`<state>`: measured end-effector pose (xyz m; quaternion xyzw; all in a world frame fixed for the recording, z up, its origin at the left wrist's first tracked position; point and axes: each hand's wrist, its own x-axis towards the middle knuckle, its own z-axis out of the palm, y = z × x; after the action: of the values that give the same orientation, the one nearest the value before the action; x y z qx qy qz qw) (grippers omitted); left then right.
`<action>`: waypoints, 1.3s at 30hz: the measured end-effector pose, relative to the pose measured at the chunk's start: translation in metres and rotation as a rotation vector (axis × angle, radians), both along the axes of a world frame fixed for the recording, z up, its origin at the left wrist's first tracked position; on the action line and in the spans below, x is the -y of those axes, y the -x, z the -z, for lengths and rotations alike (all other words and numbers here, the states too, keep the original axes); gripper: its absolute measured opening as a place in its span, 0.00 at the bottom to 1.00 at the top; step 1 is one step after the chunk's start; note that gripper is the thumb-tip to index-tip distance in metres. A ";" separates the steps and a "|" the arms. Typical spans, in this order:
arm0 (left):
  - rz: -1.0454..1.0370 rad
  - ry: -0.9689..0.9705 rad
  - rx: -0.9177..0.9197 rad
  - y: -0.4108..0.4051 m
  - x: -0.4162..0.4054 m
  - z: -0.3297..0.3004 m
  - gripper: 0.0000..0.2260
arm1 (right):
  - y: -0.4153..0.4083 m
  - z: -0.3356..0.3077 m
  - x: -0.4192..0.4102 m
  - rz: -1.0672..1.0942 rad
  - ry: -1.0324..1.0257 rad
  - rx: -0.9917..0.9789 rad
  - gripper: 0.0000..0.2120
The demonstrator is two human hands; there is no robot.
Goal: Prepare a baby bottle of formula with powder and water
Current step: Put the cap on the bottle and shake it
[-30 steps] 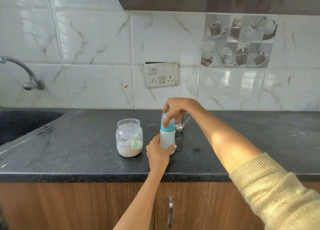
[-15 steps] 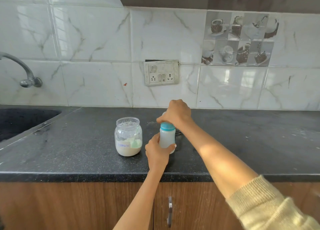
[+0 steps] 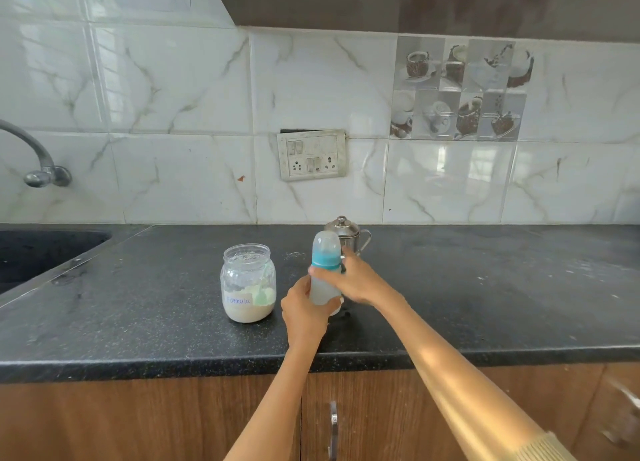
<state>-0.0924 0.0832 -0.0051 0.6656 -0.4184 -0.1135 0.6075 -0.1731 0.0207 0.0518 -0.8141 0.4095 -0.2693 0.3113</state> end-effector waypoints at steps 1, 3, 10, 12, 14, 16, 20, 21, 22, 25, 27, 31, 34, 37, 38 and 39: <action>0.003 0.006 -0.007 -0.001 0.001 0.002 0.25 | 0.003 0.011 0.001 -0.065 -0.052 0.077 0.31; 0.017 0.016 -0.015 -0.003 0.002 0.003 0.23 | 0.004 0.035 0.003 -0.085 -0.077 0.174 0.31; 0.032 -0.023 0.015 -0.005 0.004 0.006 0.24 | -0.001 0.061 0.008 0.002 -0.042 0.231 0.34; 0.023 -0.046 0.032 -0.004 0.004 0.008 0.25 | 0.000 0.061 0.008 0.012 -0.043 0.235 0.34; 0.015 -0.074 0.053 -0.001 0.003 0.009 0.24 | 0.000 0.061 0.008 0.019 -0.034 0.246 0.35; 0.002 -0.100 0.067 0.001 0.001 0.008 0.23 | 0.000 0.059 0.006 0.029 -0.025 0.250 0.35; 0.019 -0.124 0.039 0.002 -0.002 0.005 0.27 | 0.000 0.037 0.009 0.050 0.006 0.164 0.29; 0.020 -0.129 0.027 0.002 -0.002 0.005 0.29 | -0.001 0.028 0.010 0.068 0.026 0.178 0.27; 0.017 -0.137 0.023 0.001 -0.002 0.005 0.33 | -0.002 0.018 0.011 0.094 0.048 0.243 0.24; 0.017 -0.164 0.007 0.001 -0.004 0.004 0.44 | 0.002 -0.006 0.014 0.182 0.125 0.483 0.22; 0.019 -0.176 0.015 0.002 -0.004 0.004 0.44 | 0.010 -0.008 0.014 0.137 0.107 0.332 0.24; 0.006 -0.177 0.032 0.002 -0.002 0.005 0.43 | 0.018 0.018 0.016 0.147 0.066 0.248 0.24; 0.005 -0.180 0.037 0.003 -0.001 0.005 0.43 | 0.019 0.022 0.016 0.146 0.063 0.307 0.25; 0.000 -0.184 0.043 0.003 -0.001 0.005 0.43 | 0.017 0.025 0.018 0.136 0.069 0.297 0.26; -0.003 -0.181 0.044 0.002 -0.001 0.004 0.43 | 0.017 0.025 0.018 0.152 0.054 0.336 0.27; -0.001 -0.183 0.043 0.002 -0.001 0.004 0.43 | 0.016 0.025 0.019 0.138 0.041 0.330 0.28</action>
<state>-0.0948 0.0842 -0.0094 0.7208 -0.4188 -0.1366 0.5352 -0.1891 0.0018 0.0270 -0.7350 0.4024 -0.4282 0.3385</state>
